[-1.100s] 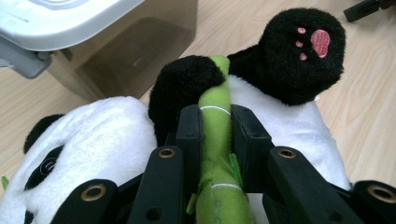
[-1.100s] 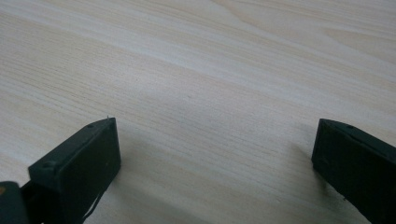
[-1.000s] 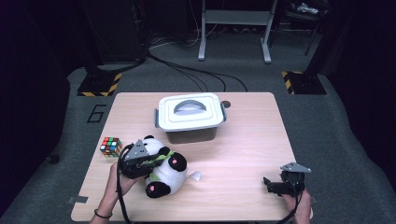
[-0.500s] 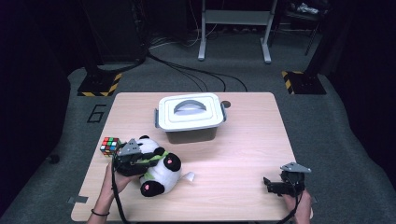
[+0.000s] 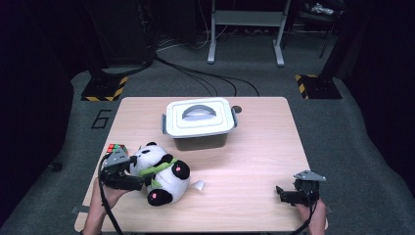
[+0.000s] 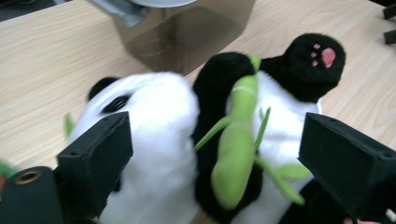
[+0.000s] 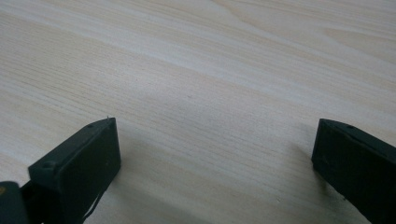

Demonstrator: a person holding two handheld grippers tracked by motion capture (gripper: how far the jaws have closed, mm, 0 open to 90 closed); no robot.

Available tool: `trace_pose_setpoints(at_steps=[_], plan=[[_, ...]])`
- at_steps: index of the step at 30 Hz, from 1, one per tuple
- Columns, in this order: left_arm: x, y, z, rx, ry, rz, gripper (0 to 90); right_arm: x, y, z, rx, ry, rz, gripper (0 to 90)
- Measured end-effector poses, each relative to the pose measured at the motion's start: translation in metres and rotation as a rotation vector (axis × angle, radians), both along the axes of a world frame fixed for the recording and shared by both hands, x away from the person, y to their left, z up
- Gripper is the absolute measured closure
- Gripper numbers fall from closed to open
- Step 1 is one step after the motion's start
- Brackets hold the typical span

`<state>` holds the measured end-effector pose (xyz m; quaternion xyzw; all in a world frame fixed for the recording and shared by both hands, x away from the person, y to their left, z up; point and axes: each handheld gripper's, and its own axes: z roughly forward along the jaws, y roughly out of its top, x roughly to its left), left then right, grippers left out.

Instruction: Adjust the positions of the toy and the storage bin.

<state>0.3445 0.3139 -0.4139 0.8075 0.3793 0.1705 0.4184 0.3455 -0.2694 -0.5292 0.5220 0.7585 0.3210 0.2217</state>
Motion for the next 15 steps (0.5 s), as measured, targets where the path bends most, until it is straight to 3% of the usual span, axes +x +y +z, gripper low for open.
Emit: trace_pose_setpoints(at_steps=[5,9,15], plan=[[-0.009,0.020,-0.002,0.001,0.010,0.047,4.9,0.000,0.000,0.000,0.000,0.000,-0.001,0.3],[-0.014,0.030,-0.011,0.002,0.031,0.093,0.0,0.000,0.000,0.000,0.000,0.000,-0.002,0.3],[-0.020,0.041,-0.028,0.009,0.049,0.145,0.0,0.000,0.000,0.000,-0.001,0.000,-0.005,0.3]])
